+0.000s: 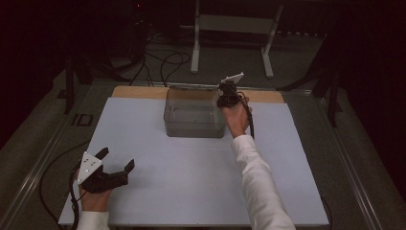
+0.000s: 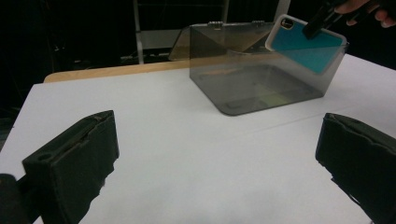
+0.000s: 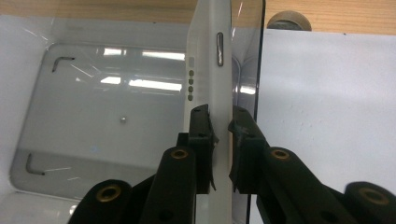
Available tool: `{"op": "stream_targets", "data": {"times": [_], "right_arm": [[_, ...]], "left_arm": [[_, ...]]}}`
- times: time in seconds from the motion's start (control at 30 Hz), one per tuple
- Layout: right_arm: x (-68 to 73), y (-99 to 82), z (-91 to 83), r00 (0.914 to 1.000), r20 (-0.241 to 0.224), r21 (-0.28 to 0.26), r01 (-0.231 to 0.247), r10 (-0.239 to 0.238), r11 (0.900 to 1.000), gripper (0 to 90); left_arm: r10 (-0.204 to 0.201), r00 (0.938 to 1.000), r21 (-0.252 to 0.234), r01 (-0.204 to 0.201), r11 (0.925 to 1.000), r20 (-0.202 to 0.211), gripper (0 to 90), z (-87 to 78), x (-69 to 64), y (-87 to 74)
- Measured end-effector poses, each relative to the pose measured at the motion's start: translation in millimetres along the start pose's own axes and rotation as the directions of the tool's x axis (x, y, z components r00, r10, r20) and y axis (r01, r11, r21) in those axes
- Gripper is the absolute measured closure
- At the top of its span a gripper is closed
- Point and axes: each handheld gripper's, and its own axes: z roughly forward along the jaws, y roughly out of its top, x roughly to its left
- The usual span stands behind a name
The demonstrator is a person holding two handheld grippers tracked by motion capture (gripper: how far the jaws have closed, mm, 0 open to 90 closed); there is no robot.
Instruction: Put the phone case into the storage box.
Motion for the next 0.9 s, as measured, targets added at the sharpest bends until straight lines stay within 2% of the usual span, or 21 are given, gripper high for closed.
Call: {"op": "stream_targets", "data": {"times": [0.17, 0.4, 0.9], "right_arm": [[1.6, -1.4, 2.8, 0.9997, 0.026, -0.002, 0.003, -0.003, 1.0000, 80.9], [3.0, -1.9, 4.5, 0.9992, 0.039, -0.007, -0.001, 0.001, 1.0000, 80.8], [5.8, -1.5, 6.5, 0.9987, 0.050, -0.028, 0.001, 0.000, 0.9996, 80.6]], "left_arm": [[-0.001, 1.0000, -0.001, 0.001, 1.0000, 0.001, 0.2, 0.0, -0.2, -0.1], [-0.004, 1.0000, -0.004, 0.004, 1.0000, -0.001, 0.2, -0.5, 0.3, 0.1], [-0.006, 1.0000, -0.001, 0.006, 1.0000, 0.003, 0.2, 0.7, -0.1, -0.6]]}}
